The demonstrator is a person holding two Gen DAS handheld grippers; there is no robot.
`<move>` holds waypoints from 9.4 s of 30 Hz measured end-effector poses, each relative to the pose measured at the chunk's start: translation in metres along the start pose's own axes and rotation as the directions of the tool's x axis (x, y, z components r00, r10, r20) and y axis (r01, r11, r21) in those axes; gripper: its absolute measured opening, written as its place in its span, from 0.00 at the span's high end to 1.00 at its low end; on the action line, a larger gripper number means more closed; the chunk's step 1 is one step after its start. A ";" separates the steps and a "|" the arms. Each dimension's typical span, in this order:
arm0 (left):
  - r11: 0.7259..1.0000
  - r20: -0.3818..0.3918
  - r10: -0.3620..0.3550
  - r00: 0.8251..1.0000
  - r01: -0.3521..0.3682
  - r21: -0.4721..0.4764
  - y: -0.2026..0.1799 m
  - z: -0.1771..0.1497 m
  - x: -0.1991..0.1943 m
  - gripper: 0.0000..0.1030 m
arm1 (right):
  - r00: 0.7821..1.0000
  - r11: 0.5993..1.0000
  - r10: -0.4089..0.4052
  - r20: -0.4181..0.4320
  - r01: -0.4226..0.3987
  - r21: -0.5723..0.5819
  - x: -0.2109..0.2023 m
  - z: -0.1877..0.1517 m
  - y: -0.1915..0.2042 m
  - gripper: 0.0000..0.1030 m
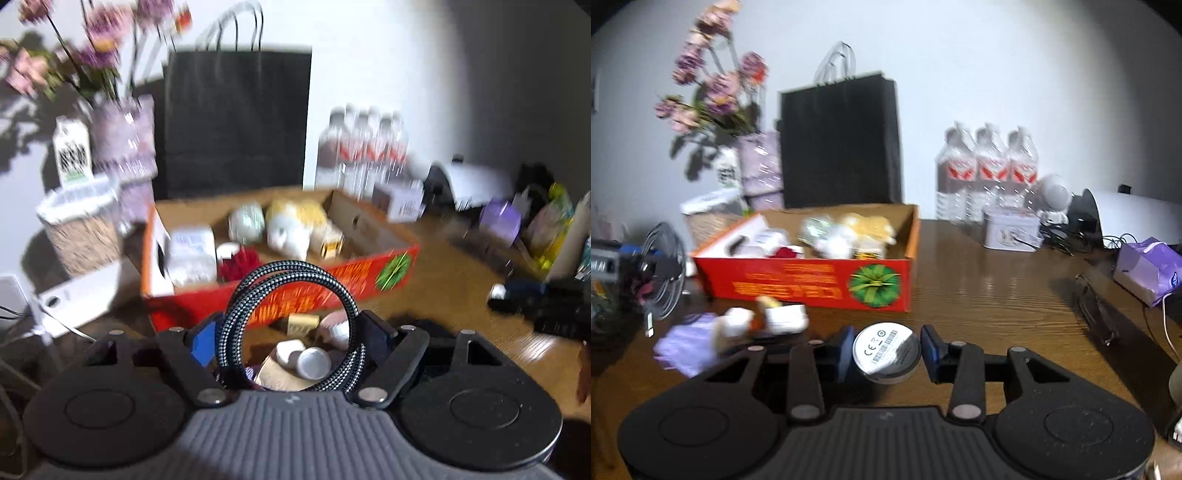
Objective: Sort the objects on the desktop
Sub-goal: 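Grasp the braided cable with the left gripper while the right grasps the round tin, then carry the cable and tin into the box and release them, then move both open grippers back over the remaining table items, then grasp the round grey cap with the left gripper while the right grasps the navy pouch, then carry the cap and navy pouch into the box and open both grippers, then move both open grippers back toward the purple cloth bag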
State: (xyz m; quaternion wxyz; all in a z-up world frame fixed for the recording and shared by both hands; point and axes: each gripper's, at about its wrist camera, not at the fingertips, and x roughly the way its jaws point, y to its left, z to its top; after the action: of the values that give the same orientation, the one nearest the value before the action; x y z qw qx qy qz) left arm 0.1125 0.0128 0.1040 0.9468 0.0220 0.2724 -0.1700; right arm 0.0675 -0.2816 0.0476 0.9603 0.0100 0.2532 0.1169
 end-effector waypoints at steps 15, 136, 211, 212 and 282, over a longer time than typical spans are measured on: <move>0.987 0.052 -0.021 0.998 0.029 -0.159 -0.027 -0.080 -0.121 0.23 | 0.996 0.995 0.092 0.003 -0.092 -0.046 -0.101 -0.070 0.069 0.63; 0.994 -0.167 -0.051 0.985 0.033 -0.108 -0.004 -0.036 0.093 0.32 | 0.926 0.728 0.284 -0.249 -0.377 -0.572 0.090 -0.008 0.053 0.11; 0.993 -0.105 -0.076 0.992 0.066 -0.098 -0.059 -0.131 -0.070 0.72 | 0.987 0.995 -0.048 -0.154 0.034 -0.095 -0.052 -0.077 0.098 0.40; 0.993 -0.101 -0.073 0.992 0.063 -0.100 -0.059 -0.130 -0.071 0.72 | 0.987 0.995 -0.055 -0.150 0.041 -0.094 -0.053 -0.076 0.099 0.40; 0.986 -0.068 0.152 0.986 -0.156 -0.054 -0.027 -0.050 -0.026 0.08 | 0.983 0.999 0.046 -0.178 -0.041 0.032 0.005 -0.007 0.059 0.20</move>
State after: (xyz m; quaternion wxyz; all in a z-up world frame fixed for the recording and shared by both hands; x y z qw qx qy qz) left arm 0.0578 0.0024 0.0762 0.9482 0.0206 0.3046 -0.0874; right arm 0.0559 -0.2235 0.0437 0.9306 0.0185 0.3398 0.1346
